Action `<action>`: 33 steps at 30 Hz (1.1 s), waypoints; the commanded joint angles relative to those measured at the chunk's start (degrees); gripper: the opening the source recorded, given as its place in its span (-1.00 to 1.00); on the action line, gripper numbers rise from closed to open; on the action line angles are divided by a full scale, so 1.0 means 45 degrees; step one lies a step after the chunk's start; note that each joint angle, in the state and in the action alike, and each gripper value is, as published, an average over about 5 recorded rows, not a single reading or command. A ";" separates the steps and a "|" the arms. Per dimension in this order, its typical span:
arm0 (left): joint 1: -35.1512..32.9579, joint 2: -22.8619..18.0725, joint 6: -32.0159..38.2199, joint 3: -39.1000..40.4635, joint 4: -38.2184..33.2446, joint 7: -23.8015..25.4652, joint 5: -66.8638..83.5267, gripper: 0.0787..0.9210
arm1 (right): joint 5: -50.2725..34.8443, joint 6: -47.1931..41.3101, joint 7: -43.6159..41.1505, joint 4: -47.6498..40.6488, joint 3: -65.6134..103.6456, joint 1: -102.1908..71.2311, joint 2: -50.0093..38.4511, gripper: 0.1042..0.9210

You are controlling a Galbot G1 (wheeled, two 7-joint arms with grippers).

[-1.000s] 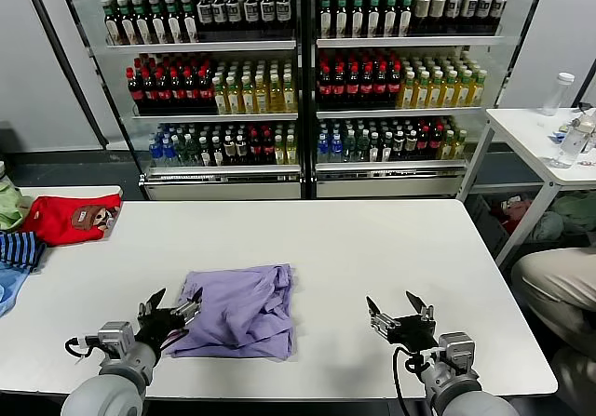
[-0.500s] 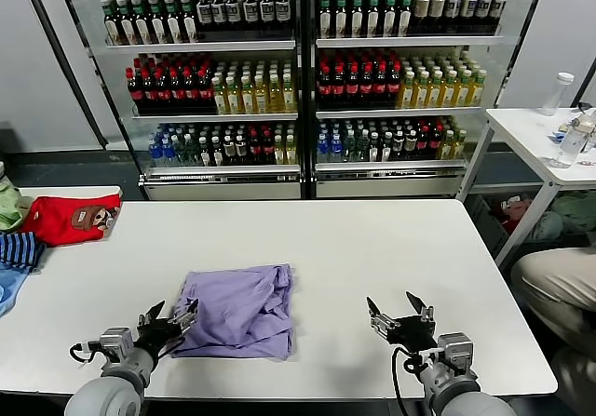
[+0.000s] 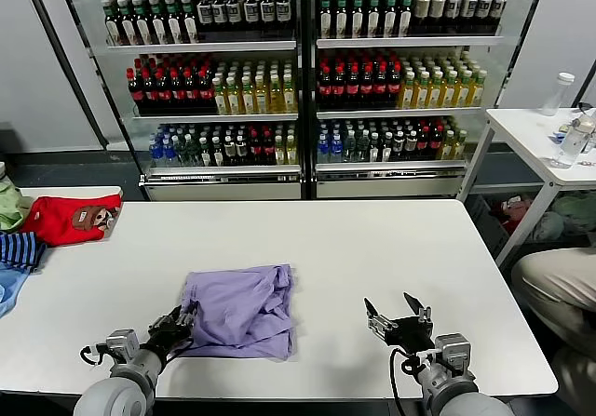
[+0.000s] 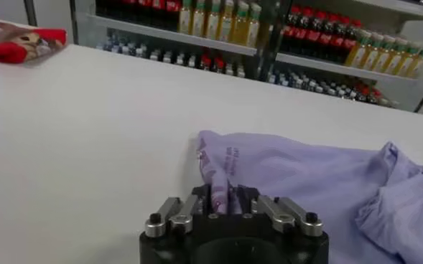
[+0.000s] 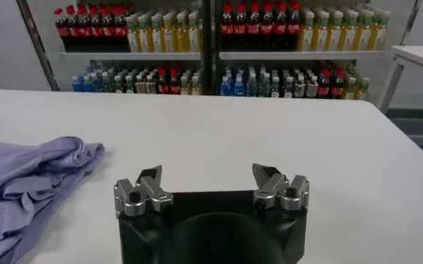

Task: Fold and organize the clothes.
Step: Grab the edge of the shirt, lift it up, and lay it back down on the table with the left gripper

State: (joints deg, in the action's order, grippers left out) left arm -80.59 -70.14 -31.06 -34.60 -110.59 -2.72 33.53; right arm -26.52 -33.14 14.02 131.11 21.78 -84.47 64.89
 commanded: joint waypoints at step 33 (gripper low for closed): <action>0.0573 -0.2504 -0.0353 0.6200 -0.3049 0.1610 -0.6526 -0.91 | 0.0233 0.0008 -0.0099 0.0235 0.0436 -0.0462 0.0167 0.76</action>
State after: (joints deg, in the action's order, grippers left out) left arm -82.96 -64.13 -33.18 -46.12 -125.89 4.38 20.06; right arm -25.89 -33.09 13.52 131.79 22.91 -85.57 65.38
